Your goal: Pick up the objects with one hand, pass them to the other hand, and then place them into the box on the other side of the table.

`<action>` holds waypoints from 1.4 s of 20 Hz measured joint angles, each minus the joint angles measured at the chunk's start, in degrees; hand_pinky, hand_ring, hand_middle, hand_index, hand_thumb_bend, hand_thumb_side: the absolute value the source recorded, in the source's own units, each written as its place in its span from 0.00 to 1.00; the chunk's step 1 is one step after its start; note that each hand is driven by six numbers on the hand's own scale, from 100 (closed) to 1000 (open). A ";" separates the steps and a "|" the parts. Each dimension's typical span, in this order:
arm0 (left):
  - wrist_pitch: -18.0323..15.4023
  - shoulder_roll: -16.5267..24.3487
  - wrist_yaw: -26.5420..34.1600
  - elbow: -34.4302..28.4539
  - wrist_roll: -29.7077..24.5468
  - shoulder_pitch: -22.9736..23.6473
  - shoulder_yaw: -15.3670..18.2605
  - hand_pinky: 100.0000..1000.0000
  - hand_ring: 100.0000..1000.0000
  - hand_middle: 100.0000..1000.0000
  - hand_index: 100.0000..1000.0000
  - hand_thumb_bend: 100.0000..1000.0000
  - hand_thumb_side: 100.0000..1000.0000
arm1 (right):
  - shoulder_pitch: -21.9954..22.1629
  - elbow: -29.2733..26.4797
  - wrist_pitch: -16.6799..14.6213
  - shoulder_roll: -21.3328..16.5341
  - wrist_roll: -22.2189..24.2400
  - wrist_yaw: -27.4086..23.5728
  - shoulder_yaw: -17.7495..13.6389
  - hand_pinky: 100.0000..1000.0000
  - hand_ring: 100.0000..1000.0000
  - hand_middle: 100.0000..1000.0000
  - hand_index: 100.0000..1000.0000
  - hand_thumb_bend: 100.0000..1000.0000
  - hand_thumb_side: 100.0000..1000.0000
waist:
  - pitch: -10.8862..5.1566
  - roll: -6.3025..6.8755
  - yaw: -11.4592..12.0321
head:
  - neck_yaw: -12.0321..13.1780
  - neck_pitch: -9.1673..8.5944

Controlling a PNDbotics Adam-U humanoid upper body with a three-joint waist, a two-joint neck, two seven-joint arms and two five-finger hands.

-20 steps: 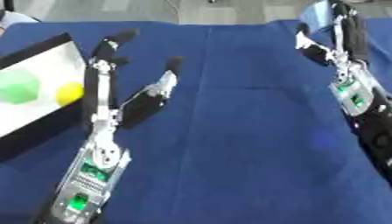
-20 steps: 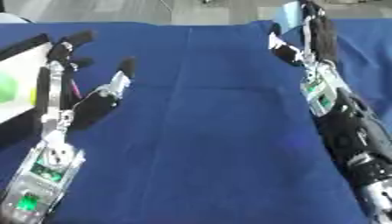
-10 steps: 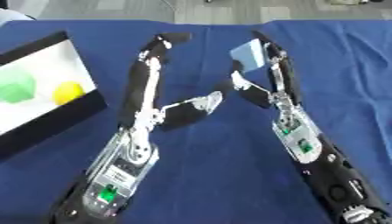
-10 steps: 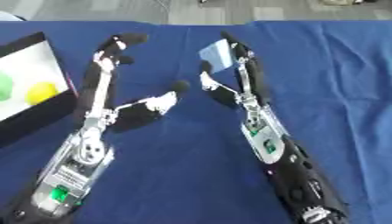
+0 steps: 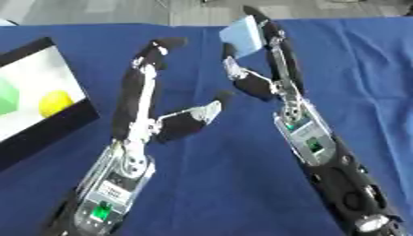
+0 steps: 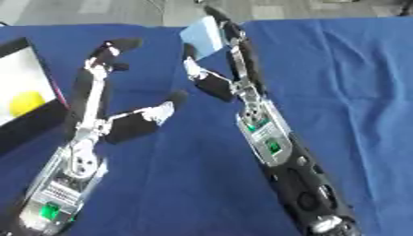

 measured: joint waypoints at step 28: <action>3.89 0.10 -7.72 -2.90 3.19 -6.28 -0.02 0.71 0.87 0.73 0.80 0.57 0.06 | 1.04 -12.93 12.82 -3.65 14.90 -21.80 -0.32 0.55 0.43 0.24 0.41 0.00 0.38 | 0.00 -0.05 -0.52 | 4.97 0.00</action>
